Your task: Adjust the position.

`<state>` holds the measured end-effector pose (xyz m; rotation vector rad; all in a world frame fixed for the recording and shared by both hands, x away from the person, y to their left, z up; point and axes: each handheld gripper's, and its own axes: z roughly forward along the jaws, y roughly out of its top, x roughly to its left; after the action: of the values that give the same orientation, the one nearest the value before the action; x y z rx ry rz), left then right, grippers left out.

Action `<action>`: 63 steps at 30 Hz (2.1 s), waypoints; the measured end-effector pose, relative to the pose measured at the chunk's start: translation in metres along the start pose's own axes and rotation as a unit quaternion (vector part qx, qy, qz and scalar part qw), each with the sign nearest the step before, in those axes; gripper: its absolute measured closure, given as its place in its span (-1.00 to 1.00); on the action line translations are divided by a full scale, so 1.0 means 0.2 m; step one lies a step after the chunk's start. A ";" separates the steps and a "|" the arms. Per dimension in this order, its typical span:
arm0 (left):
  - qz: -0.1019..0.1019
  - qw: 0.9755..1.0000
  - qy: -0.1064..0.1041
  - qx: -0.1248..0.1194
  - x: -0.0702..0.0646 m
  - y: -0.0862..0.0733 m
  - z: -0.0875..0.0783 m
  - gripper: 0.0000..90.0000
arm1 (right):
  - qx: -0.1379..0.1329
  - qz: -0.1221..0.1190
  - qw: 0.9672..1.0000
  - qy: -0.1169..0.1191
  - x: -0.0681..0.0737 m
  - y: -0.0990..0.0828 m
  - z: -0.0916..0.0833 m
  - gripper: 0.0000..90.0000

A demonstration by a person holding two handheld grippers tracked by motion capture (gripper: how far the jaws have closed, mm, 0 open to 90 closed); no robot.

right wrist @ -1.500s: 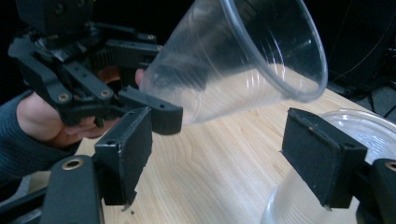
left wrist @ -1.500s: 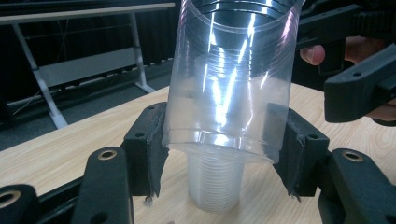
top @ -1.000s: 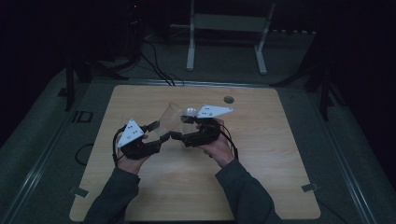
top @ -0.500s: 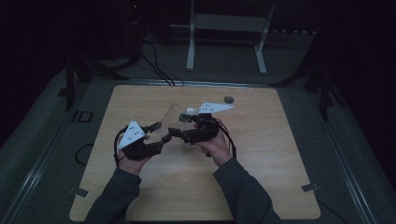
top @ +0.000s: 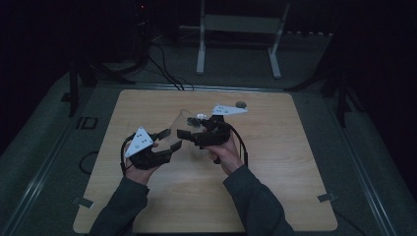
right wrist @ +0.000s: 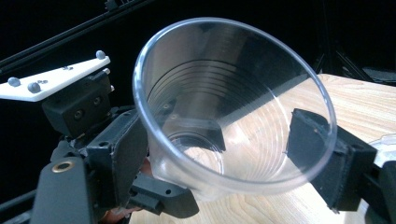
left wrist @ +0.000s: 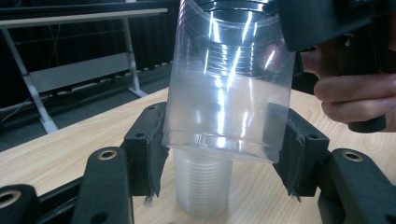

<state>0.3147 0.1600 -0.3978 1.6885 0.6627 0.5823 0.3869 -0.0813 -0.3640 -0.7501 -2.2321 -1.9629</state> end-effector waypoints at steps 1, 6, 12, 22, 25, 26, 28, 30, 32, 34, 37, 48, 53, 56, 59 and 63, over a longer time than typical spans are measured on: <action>0.000 1.000 0.000 0.000 0.00 0.00 0.00 -0.08 | 0.000 0.001 1.000 0.000 0.00 0.00 0.00 -0.54; 0.002 1.000 -0.002 0.004 0.00 0.00 0.01 -0.09 | -0.004 0.004 1.000 0.002 0.00 0.00 0.00 -0.42; 0.000 1.000 -0.010 0.011 -0.01 0.00 0.01 -0.15 | -0.004 0.002 1.000 0.002 0.00 0.00 -0.01 -0.36; -0.004 0.999 -0.034 0.035 0.00 0.00 0.03 -0.39 | 0.000 -0.019 0.999 -0.027 0.00 0.01 -0.04 -0.34; -0.005 0.999 -0.037 0.037 0.01 0.00 0.02 -0.39 | 0.007 -0.032 0.999 -0.040 0.01 0.01 -0.05 -0.34; -0.007 0.998 -0.039 0.038 0.01 0.00 0.02 -0.39 | 0.008 -0.034 0.999 -0.041 0.01 0.01 -0.05 -0.34; -0.007 0.998 -0.046 0.041 0.02 0.00 0.02 -0.39 | 0.013 -0.042 0.998 -0.046 0.02 0.02 -0.05 -0.34; -0.010 0.998 -0.052 0.042 0.02 0.00 0.02 -0.39 | 0.017 -0.048 0.998 -0.049 0.02 0.02 -0.05 -0.34; -0.011 0.997 -0.058 0.044 0.03 0.00 0.02 -0.39 | 0.028 -0.062 0.996 -0.053 0.04 0.02 -0.05 -0.34; -0.011 0.997 -0.063 0.046 0.03 0.00 0.02 -0.39 | 0.033 -0.072 0.995 -0.057 0.04 0.02 -0.05 -0.34; -0.010 0.996 -0.073 0.054 0.03 0.00 0.02 -0.39 | 0.041 -0.083 0.994 -0.060 0.06 0.02 -0.06 -0.34; -0.022 0.991 -0.110 0.068 0.03 -0.01 0.05 -0.33 | 0.075 -0.120 0.989 -0.049 0.08 0.01 -0.06 -0.34; -0.028 0.989 -0.123 0.070 0.04 -0.02 0.05 -0.29 | 0.088 -0.134 0.986 -0.038 0.09 0.00 -0.06 -0.34; -0.029 0.988 -0.129 0.074 0.03 -0.02 0.06 -0.26 | 0.093 -0.137 0.986 -0.033 0.09 0.00 -0.05 -0.34; -0.029 0.988 -0.133 0.078 0.02 -0.03 0.07 -0.18 | 0.101 -0.139 0.985 -0.026 0.10 -0.01 -0.04 -0.35; -0.035 0.987 -0.138 0.073 0.02 -0.03 0.07 -0.11 | 0.097 -0.130 0.987 -0.018 0.09 -0.02 -0.04 -0.42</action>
<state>0.3267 0.1545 -0.4072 1.8311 0.5717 0.2467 0.3673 -0.0838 -0.3589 -0.4960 -2.6101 -1.8028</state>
